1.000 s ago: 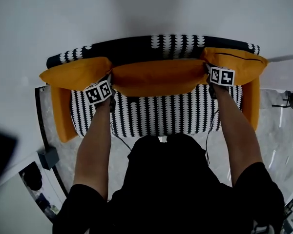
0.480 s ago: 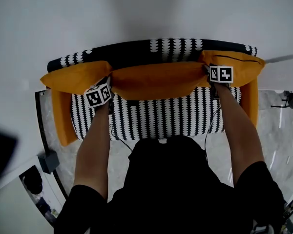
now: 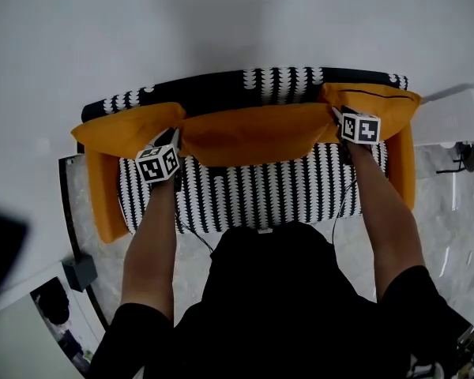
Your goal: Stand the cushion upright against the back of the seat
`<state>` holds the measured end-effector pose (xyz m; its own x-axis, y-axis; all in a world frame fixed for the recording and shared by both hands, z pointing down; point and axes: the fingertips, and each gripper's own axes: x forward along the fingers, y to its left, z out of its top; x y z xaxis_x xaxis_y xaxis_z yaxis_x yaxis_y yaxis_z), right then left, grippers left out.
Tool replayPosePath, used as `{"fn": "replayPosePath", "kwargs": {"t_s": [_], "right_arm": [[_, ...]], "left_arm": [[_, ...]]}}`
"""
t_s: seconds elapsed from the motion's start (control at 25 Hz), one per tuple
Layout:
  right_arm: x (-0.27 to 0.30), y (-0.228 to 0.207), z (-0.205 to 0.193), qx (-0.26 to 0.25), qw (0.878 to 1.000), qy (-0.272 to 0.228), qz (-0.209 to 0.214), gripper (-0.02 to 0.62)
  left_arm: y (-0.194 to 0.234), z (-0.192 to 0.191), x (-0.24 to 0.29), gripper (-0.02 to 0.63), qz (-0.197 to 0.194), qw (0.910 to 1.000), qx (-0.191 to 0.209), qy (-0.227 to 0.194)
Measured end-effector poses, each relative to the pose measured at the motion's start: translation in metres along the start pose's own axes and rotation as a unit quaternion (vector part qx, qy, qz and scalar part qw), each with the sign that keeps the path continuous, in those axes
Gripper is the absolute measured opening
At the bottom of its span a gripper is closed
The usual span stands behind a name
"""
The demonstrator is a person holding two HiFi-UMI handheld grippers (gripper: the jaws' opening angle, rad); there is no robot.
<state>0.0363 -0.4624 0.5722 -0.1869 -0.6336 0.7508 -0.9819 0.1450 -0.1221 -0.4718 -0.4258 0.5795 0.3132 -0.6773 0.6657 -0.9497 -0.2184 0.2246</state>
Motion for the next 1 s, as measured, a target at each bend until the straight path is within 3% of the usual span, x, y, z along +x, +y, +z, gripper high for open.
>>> {"fn": "replayPosePath", "kwargs": {"t_s": [0.24, 0.4, 0.64, 0.84, 1.0], "right_arm": [[-0.050, 0.045, -0.008, 0.064, 0.994, -0.074, 0.044, 0.138], [-0.102, 0.098, -0.014, 0.087, 0.985, -0.118, 0.095, 0.135], [-0.173, 0.170, -0.027, 0.095, 0.969, -0.158, 0.165, 0.051], [-0.209, 0.213, -0.026, 0.092, 0.957, -0.184, 0.203, 0.040], [-0.230, 0.234, -0.018, 0.048, 0.952, -0.202, 0.226, 0.035]], "left_arm": [[-0.037, -0.001, -0.029, 0.061, -0.040, 0.9984, 0.031, -0.026], [-0.072, 0.006, -0.052, 0.057, -0.087, 0.9924, 0.079, -0.037], [-0.132, 0.015, -0.098, 0.023, -0.168, 0.9786, 0.102, -0.061], [-0.203, 0.016, -0.138, 0.017, -0.244, 0.9553, 0.149, -0.074], [-0.236, 0.013, -0.159, 0.017, -0.258, 0.9542, 0.127, -0.081]]}}
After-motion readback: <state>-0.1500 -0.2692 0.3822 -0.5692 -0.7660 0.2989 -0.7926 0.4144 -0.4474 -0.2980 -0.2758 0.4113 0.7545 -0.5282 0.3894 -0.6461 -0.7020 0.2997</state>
